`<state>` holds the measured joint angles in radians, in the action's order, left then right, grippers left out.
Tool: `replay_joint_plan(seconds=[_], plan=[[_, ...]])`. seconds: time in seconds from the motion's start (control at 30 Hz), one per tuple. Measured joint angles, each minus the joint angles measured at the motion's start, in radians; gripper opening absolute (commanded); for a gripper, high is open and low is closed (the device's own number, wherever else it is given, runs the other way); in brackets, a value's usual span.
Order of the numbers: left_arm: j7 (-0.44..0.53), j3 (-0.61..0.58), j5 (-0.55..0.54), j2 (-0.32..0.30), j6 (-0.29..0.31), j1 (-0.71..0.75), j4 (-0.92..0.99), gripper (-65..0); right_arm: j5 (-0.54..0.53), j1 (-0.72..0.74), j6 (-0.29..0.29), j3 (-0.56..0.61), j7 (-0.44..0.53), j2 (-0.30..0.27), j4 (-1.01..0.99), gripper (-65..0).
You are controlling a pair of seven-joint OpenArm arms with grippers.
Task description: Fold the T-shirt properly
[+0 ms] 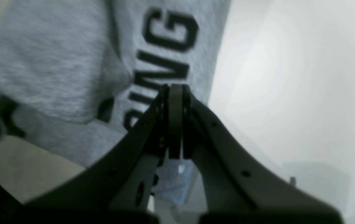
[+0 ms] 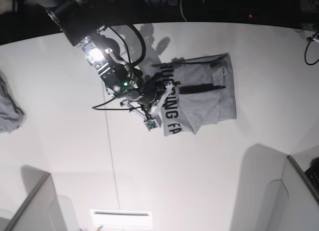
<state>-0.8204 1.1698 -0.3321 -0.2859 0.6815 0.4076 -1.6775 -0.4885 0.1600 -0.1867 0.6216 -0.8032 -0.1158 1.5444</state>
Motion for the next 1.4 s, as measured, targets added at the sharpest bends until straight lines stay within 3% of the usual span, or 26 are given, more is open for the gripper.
replay_joint_plan(seconds=[0.1,0.27,0.67,0.9,1.0,1.17,1.4], plan=[[0.000,-0.001,-0.010,0.000,0.008,-0.003,0.000,-65.0,0.000,0.000,0.000,0.000,0.001,0.010,0.004,-65.0],[0.000,-0.002,-0.012,0.001,0.009,-0.005,0.000,-65.0,-0.003,0.016,-0.004,0.097,0.007,0.046,0.005,-65.0],[0.000,-0.002,-0.013,0.003,0.009,0.001,0.000,-65.0,0.000,0.079,-0.004,0.132,0.011,0.234,-0.120,-65.0],[0.000,-0.002,-0.013,0.003,0.009,0.003,0.000,-65.0,-0.003,0.193,-0.004,0.370,0.164,0.245,-0.182,-65.0],[0.000,-0.002,-0.012,0.003,0.009,0.002,0.000,-65.0,-0.008,0.196,-0.002,0.436,0.176,0.246,-0.167,-65.0],[0.000,-0.002,-0.010,0.003,0.009,0.000,0.000,-65.0,-0.009,0.186,0.000,0.387,0.057,0.246,-0.099,-65.0],[0.000,-0.002,-0.013,0.003,0.009,-0.005,0.000,-65.0,-0.001,0.138,-0.005,0.322,0.025,0.209,-0.116,-65.0]])
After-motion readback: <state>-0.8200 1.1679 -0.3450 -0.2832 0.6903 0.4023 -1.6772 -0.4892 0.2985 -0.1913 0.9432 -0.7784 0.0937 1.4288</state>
